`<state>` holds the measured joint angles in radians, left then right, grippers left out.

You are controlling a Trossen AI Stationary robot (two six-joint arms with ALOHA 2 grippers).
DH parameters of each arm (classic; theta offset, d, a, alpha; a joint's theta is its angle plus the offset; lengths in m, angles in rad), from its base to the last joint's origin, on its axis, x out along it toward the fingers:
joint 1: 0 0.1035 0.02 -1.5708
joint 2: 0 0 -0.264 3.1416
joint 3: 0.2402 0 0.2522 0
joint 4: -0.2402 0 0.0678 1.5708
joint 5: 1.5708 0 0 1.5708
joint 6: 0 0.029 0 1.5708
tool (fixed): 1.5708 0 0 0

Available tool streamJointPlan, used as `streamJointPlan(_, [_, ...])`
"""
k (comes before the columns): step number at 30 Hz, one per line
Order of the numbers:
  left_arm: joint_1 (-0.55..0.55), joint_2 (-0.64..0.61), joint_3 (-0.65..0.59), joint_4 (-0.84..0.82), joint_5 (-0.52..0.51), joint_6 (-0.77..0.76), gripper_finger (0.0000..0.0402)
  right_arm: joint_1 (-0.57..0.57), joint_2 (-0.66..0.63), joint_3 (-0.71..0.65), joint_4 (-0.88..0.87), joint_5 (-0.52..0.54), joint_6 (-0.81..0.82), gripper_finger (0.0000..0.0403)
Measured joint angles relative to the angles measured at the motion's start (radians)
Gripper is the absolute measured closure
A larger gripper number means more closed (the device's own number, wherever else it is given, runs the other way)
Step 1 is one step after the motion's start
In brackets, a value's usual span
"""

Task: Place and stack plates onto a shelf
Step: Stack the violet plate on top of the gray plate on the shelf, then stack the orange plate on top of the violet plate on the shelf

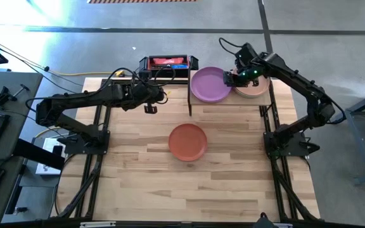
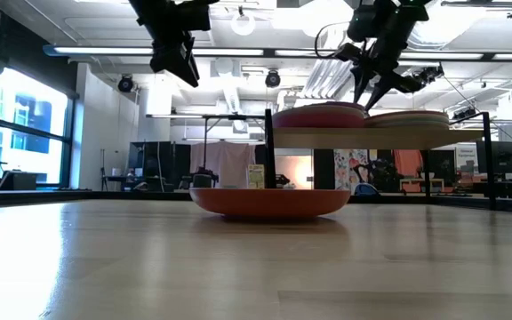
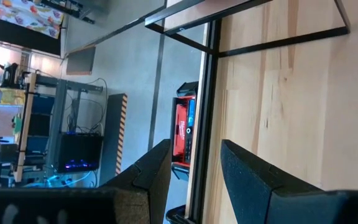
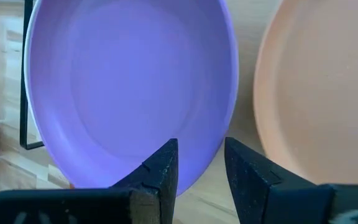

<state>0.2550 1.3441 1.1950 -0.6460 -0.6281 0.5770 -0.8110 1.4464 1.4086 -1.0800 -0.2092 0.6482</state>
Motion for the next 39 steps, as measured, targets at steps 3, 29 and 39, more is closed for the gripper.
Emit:
streamJointPlan(3, [0.000, 0.000, 0.000, 0.000, 0.000, 0.000, 0.0273, 0.011, 0.000, 0.000, 0.000, 0.003, 0.006, 0.0292])
streamJointPlan(29, [0.000, 0.000, 0.000, -0.096, 0.005, -0.150, 0.0273, 0.083, -0.040, 0.000, -0.008, 0.039, 0.092, 0.0293])
streamJointPlan(39, [-0.001, 0.000, -0.053, -0.211, 0.203, -0.424, 0.0273, 0.333, -0.053, 0.000, -0.037, 0.044, 0.255, 0.0293])
